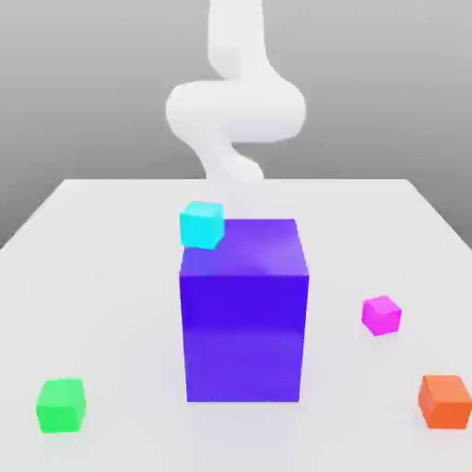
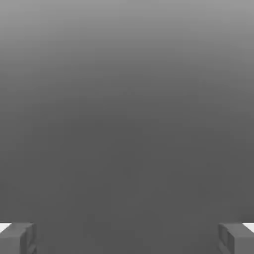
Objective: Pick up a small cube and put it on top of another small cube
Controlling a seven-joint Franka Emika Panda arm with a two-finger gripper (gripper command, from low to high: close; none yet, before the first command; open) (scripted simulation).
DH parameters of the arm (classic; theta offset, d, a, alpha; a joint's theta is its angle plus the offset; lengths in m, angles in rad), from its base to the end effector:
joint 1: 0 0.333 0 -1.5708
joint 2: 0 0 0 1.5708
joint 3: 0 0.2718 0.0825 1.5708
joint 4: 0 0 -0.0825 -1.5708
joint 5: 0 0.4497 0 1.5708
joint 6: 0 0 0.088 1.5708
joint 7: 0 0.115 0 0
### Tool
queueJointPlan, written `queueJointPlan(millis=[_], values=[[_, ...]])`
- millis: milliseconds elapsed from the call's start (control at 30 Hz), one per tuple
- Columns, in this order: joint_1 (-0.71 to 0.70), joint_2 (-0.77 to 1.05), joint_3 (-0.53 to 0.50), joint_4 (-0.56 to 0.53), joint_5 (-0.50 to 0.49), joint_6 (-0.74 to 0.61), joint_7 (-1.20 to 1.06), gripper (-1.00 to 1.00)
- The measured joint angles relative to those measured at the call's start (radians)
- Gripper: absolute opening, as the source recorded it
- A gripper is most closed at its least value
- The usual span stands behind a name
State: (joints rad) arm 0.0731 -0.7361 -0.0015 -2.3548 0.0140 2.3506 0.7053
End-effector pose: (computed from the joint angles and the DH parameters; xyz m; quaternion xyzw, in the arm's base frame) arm 0.4729 0.0341 0.6240 -0.8864 0.2936 -0.3285 0.1420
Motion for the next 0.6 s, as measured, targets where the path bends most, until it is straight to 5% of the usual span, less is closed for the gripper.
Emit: queueJointPlan(millis=[600], values=[[0.502,0.46,0.071,-0.395,0.078,0.365,-0.665,0.0]])
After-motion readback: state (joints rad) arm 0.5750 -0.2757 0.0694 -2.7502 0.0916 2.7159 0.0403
